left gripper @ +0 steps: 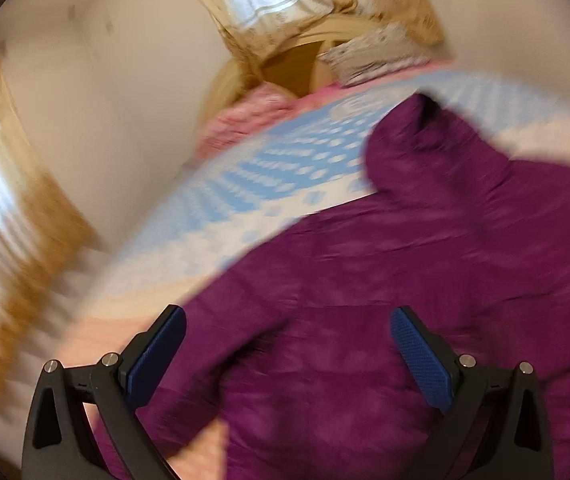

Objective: Fold large clothes

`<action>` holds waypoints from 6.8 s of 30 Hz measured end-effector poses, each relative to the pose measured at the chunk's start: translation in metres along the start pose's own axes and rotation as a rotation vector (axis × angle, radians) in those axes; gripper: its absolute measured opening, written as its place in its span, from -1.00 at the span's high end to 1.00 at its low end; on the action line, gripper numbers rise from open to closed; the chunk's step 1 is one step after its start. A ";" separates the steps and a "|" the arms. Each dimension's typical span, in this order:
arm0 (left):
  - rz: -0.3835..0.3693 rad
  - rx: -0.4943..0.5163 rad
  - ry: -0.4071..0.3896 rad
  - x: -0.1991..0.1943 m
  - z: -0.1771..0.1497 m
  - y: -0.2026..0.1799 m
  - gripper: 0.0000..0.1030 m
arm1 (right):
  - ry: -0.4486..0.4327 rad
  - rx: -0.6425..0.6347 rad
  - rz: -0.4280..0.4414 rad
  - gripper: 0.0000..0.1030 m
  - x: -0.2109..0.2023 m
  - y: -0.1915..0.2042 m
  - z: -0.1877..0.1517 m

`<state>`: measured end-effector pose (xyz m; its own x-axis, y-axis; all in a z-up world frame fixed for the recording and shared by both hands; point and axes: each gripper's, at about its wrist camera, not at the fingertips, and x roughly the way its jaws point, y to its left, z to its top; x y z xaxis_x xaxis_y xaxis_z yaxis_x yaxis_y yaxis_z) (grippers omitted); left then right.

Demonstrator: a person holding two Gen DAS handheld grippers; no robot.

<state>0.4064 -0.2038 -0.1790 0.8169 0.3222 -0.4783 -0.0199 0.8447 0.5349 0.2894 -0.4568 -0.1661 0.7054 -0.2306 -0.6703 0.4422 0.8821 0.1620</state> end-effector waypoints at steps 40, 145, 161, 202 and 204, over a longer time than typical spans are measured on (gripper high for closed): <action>-0.179 -0.012 0.091 0.037 -0.018 -0.050 -0.98 | 0.129 -0.270 0.047 0.30 0.089 0.060 -0.024; -0.359 -0.106 -0.363 -0.145 0.001 0.061 -0.86 | -0.073 -0.045 0.165 -0.84 -0.064 0.000 -0.096; -0.194 -0.300 0.045 0.009 -0.096 0.171 -0.86 | 0.264 -0.105 0.436 0.63 0.038 0.121 -0.056; -0.294 -0.251 0.217 0.123 0.009 0.041 -0.86 | 0.096 -0.055 0.137 0.30 0.062 0.065 -0.008; -0.314 -0.264 0.238 0.132 -0.001 0.036 -0.86 | 0.109 -0.059 0.123 0.36 0.070 0.062 -0.017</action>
<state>0.5135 -0.1309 -0.2236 0.6528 0.0967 -0.7513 0.0358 0.9868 0.1581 0.3564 -0.4111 -0.2153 0.6868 -0.0764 -0.7228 0.3209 0.9242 0.2072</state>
